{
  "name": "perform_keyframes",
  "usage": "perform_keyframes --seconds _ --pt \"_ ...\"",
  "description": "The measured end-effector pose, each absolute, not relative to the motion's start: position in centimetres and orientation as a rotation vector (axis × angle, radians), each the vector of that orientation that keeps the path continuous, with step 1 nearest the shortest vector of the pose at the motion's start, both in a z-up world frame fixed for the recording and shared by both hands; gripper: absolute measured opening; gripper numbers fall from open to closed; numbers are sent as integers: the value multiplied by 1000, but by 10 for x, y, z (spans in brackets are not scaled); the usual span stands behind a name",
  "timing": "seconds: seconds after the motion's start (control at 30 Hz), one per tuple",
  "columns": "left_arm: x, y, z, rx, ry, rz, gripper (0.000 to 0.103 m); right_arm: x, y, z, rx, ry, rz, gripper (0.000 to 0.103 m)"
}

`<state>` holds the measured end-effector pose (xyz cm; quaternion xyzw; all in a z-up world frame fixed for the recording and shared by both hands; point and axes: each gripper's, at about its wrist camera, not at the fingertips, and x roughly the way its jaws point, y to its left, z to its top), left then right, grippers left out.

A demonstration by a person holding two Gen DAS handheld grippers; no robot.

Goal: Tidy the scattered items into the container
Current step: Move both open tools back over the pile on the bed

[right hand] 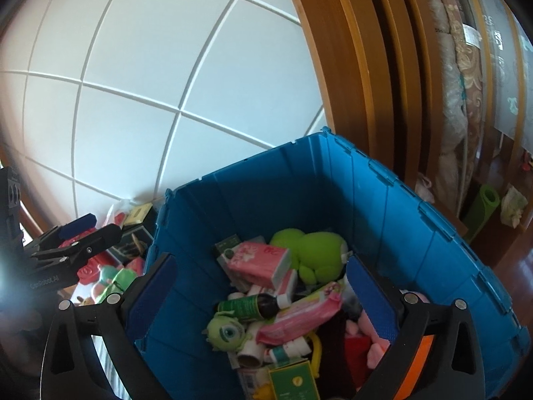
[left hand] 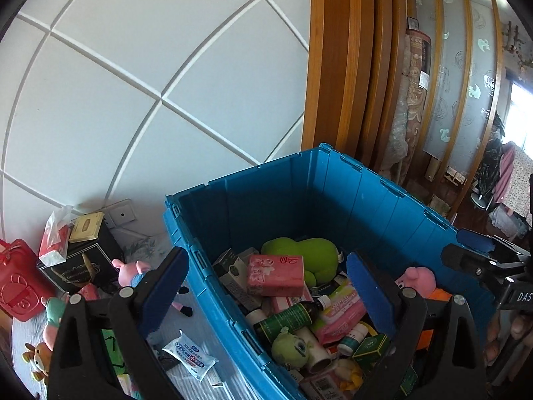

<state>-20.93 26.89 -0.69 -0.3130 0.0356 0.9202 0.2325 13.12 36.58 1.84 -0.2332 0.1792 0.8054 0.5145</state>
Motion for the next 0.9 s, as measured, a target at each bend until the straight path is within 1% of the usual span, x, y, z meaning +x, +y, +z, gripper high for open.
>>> perform_keyframes --seconds 0.5,0.9 --pt "-171 177 -18 -857 -7 2595 97 69 309 17 -621 366 1993 103" --pt "-146 69 -34 -905 -62 2668 97 -1 260 -7 -674 341 2021 103"
